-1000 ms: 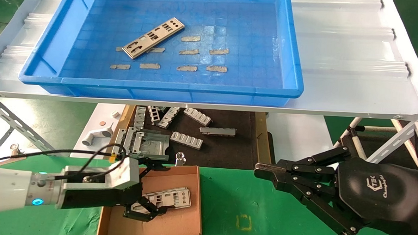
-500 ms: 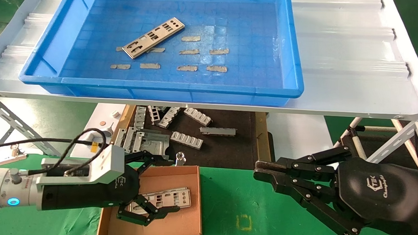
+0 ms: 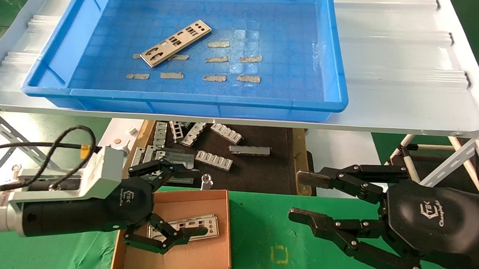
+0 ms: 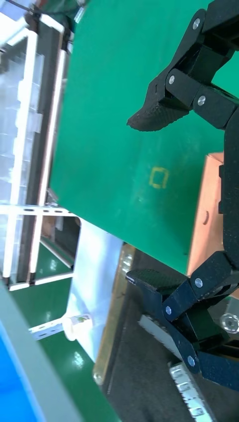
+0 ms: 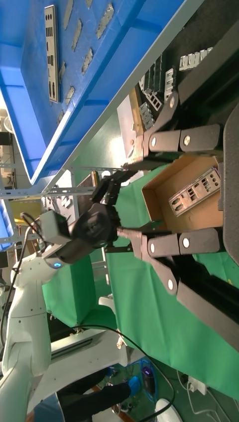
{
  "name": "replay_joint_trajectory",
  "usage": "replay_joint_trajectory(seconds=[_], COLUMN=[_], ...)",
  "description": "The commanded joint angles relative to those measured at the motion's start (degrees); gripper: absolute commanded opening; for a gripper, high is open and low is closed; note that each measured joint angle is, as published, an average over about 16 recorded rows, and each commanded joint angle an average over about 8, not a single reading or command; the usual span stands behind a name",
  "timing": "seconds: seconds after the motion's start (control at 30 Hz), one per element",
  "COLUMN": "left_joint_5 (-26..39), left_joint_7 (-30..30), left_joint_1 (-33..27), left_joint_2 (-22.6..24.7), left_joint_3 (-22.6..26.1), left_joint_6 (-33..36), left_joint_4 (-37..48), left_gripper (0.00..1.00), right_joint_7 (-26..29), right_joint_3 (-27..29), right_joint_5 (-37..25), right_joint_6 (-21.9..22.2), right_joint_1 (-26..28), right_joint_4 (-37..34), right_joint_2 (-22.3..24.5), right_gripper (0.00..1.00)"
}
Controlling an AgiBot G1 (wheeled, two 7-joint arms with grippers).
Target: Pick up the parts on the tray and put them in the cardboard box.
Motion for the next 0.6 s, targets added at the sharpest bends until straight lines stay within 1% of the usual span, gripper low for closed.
replay_joint_trajectory(seconds=[0.03,0.6], left_joint_5=[-0.44,-4.24], left_joint_7=[-0.80,-7.65], left_joint_1=[0.31,2.95], left_joint_2=[-0.31,-2.98], left_joint_3=[-0.96,-9.11], left_joint_6=[0.53,5.09], left_joint_4=[-0.77,-7.31], left_gripper=[1.00,1.00], right_joint_7=[0.00,0.00], right_joint_3=[0.00,0.00], right_joint_5=[0.00,0.00], right_joint_6=[0.00,0.00], right_joint_1=[0.00,0.00], right_joint_4=[0.00,0.00], right_joint_2=[0.00,0.00], right_gripper=[1.00,1.00])
